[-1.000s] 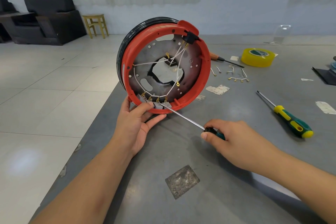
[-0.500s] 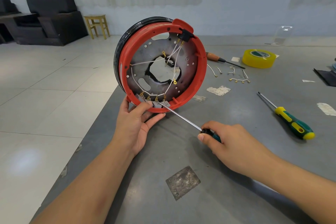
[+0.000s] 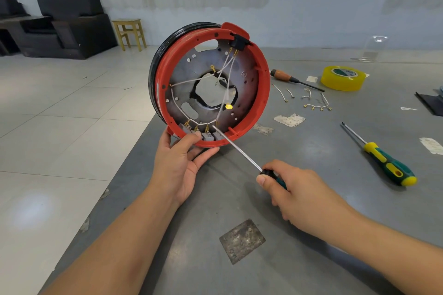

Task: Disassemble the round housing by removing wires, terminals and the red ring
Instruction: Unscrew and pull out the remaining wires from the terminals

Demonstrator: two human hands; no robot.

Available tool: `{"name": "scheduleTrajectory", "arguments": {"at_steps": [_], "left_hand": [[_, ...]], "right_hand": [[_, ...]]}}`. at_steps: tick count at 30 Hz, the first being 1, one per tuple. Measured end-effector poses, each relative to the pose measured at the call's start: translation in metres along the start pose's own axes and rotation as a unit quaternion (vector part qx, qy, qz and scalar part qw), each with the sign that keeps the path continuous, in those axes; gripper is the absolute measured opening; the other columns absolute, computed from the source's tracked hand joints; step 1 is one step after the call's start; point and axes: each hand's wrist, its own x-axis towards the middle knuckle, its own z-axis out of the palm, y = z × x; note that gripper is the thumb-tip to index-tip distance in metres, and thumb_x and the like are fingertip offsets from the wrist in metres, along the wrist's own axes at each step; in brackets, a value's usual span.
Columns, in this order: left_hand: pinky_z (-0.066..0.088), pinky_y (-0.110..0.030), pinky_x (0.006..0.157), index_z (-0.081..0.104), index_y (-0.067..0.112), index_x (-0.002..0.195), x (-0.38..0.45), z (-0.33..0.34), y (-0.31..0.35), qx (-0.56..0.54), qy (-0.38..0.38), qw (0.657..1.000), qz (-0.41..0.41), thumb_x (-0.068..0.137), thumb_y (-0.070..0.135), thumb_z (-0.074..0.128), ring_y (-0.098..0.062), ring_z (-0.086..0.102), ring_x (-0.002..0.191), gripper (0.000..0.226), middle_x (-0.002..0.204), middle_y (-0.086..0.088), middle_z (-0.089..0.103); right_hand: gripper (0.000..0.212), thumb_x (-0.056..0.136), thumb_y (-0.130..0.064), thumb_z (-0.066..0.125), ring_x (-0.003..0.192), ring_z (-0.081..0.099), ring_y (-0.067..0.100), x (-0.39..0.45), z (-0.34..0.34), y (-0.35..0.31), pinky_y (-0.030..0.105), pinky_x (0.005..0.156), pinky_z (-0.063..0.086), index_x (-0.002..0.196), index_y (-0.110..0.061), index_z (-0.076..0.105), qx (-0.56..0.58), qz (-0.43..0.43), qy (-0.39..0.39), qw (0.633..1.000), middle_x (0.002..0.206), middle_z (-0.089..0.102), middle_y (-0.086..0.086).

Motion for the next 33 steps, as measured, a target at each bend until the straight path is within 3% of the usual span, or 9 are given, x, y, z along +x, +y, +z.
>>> {"name": "scheduleTrajectory", "arguments": {"at_steps": [11, 17, 20, 27, 33], "left_hand": [[0.062, -0.057, 0.086, 0.051, 0.012, 0.141, 0.002, -0.002, -0.001, -0.006, -0.003, 1.0, -0.004, 0.094, -0.008, 0.064, -0.046, 0.072, 0.108, 0.053, 0.133, -0.025, 0.067], [0.062, -0.058, 0.087, 0.049, 0.011, 0.143, 0.003, -0.005, 0.0, -0.006, -0.004, 1.0, -0.005, 0.093, -0.008, 0.065, -0.046, 0.072, 0.107, 0.055, 0.13, -0.025, 0.068], [0.062, -0.057, 0.087, 0.048, 0.012, 0.143, 0.003, -0.006, 0.001, -0.006, -0.006, 1.0, -0.003, 0.093, -0.007, 0.066, -0.046, 0.072, 0.108, 0.057, 0.129, -0.024, 0.069], [0.062, -0.054, 0.084, 0.057, 0.01, 0.131, 0.003, -0.007, 0.001, -0.038, -0.008, 0.999, -0.021, 0.091, -0.006, 0.067, -0.046, 0.072, 0.108, 0.044, 0.128, -0.025, 0.069], [0.063, -0.05, 0.082, 0.061, 0.008, 0.117, 0.001, -0.001, 0.0, -0.051, -0.013, 0.997, -0.049, 0.092, -0.006, 0.064, -0.042, 0.072, 0.111, 0.028, 0.115, -0.023, 0.071]], "right_hand": [[0.014, 0.102, -0.051, 0.049, 0.047, 0.066, 0.012, 0.006, 0.001, 0.002, 0.027, 0.052, 0.057, 0.101, -0.04, 0.058, 0.068, 0.013, -0.023, 0.997, 0.072, 0.069, -0.009], [0.022, 0.095, -0.061, 0.049, 0.061, 0.064, 0.01, 0.007, -0.008, 0.011, 0.041, 0.068, 0.059, 0.103, -0.043, 0.059, 0.027, -0.004, -0.007, 1.0, 0.075, 0.069, -0.002], [0.022, 0.095, -0.061, 0.05, 0.065, 0.064, 0.009, 0.01, -0.015, 0.02, 0.035, 0.065, 0.057, 0.105, -0.043, 0.058, 0.03, -0.037, -0.019, 0.999, 0.079, 0.07, -0.011], [0.044, 0.082, -0.079, 0.051, 0.077, 0.061, 0.008, 0.026, -0.025, 0.042, 0.023, 0.062, 0.047, 0.102, -0.04, 0.055, -0.009, -0.092, 0.062, 0.994, 0.082, 0.065, -0.014], [0.027, 0.087, -0.06, 0.066, 0.077, 0.057, 0.006, 0.046, -0.018, 0.046, 0.02, 0.058, 0.041, 0.091, -0.036, 0.055, 0.011, -0.051, 0.11, 0.993, 0.076, 0.062, -0.012]]}}
